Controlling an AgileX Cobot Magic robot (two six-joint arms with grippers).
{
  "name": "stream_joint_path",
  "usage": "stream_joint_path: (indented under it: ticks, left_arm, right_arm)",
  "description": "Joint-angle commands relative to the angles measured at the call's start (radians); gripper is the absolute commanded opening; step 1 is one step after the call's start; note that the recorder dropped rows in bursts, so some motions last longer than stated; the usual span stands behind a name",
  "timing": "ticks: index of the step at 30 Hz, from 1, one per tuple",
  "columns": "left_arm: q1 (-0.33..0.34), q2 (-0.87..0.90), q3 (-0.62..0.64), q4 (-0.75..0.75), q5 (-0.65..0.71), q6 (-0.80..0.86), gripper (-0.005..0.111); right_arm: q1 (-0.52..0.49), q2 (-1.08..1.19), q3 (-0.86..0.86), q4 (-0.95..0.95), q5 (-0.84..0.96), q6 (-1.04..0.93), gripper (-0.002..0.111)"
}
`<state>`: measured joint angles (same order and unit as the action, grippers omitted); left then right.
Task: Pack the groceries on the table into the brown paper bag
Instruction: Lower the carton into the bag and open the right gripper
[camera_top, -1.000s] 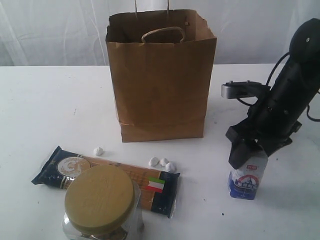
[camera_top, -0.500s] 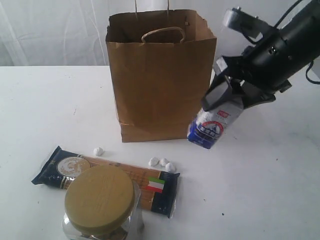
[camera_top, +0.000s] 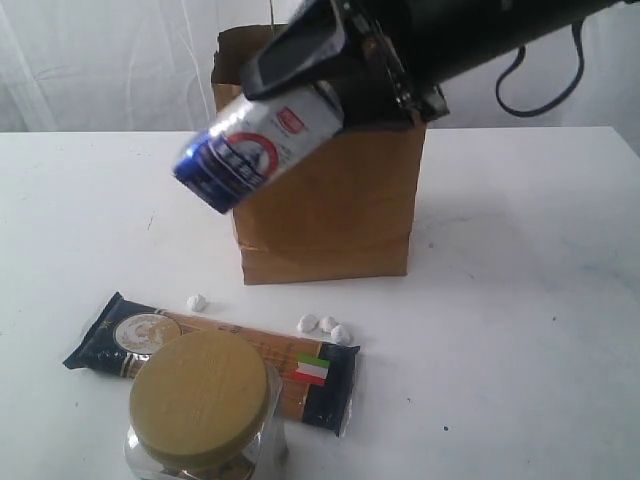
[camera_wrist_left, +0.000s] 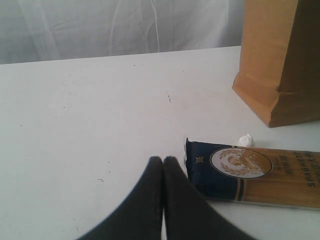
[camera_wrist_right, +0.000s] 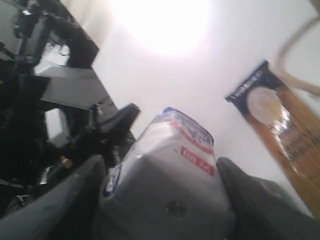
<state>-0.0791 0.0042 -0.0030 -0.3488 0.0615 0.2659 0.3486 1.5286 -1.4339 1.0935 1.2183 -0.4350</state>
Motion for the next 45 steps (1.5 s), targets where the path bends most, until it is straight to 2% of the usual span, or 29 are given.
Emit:
stream_joint_path:
  ticks: [1,10,16,22,27,36,39,45]
  left_arm:
    - [-0.005,-0.004,0.003,-0.010,-0.001,0.000,0.000]
    - [-0.005,-0.004,0.003,-0.010,-0.001,0.000,0.000]
    - [-0.005,-0.004,0.003,-0.010,-0.001,0.000,0.000]
    - [-0.005,-0.004,0.003,-0.010,-0.001,0.000,0.000]
    - [-0.005,-0.004,0.003,-0.010,-0.001,0.000,0.000]
    - [-0.005,-0.004,0.003,-0.010,-0.001,0.000,0.000]
    - [-0.005,-0.004,0.003,-0.010,-0.001,0.000,0.000]
    - [-0.005,-0.004,0.003,-0.010,-0.001,0.000,0.000]
  right_arm:
    - [0.019,-0.017,-0.056,0.181,-0.072,-0.100,0.036]
    - [0.019,0.001,-0.112,0.215,-0.660,-0.286,0.036]
    - [0.019,0.079,-0.112,0.215,-0.914,-0.418,0.036]
    - [0.019,0.172,-0.112,0.211,-0.925,-0.535,0.036]
    - [0.019,0.209,-0.112,0.198,-0.886,-0.538,0.036]
    - [0.019,0.211,-0.112,-0.120,-0.781,-0.466,0.037]
    - [0.019,0.211,-0.112,-0.210,-0.777,-0.414,0.040]
    - [0.019,0.211,-0.112,-0.231,-0.779,-0.390,0.052]
